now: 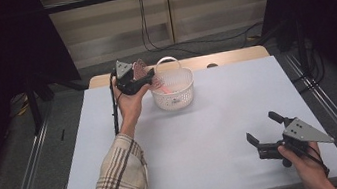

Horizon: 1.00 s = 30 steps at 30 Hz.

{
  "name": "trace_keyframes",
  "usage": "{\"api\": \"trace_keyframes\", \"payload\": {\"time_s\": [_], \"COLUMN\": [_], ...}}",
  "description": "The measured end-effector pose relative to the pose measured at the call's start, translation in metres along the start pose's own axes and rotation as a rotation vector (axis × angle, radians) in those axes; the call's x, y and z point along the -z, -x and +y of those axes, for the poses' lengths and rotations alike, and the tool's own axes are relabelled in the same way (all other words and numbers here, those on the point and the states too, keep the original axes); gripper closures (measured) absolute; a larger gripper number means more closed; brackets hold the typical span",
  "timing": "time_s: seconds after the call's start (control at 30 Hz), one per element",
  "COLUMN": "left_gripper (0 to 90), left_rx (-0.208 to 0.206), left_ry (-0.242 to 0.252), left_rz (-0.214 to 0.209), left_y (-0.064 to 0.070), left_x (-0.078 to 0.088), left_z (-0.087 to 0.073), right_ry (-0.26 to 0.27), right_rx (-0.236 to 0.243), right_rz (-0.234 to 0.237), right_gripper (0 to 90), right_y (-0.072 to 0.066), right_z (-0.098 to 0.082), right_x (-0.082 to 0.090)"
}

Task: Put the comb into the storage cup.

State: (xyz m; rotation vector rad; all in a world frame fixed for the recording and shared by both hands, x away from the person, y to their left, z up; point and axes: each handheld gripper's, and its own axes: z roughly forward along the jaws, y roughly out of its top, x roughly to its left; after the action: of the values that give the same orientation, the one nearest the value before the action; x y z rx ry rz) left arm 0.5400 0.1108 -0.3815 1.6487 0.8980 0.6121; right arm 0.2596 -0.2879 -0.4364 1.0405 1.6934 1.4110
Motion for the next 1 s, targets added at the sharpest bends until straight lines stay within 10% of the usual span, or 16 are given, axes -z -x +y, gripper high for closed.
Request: {"api": "trace_keyframes", "payload": {"time_s": [0.57,1.0], "left_gripper": [6.6,1.9], "left_rx": [0.015,-0.032], "left_ry": [0.017,0.041], "left_rz": [0.003,-0.011], "left_y": [-0.0005,0.0037], "left_x": [0.0029,0.0081], "left_z": [0.0018,0.0064], "right_ry": [0.000,0.000], "right_rx": [-0.002,-0.004], "right_rz": [0.000,-0.007], "right_gripper": [0.0,0.0], "right_y": [0.0007,0.0019], "right_z": [0.0000,-0.0001], "right_x": [-0.0001,-0.0004]}}
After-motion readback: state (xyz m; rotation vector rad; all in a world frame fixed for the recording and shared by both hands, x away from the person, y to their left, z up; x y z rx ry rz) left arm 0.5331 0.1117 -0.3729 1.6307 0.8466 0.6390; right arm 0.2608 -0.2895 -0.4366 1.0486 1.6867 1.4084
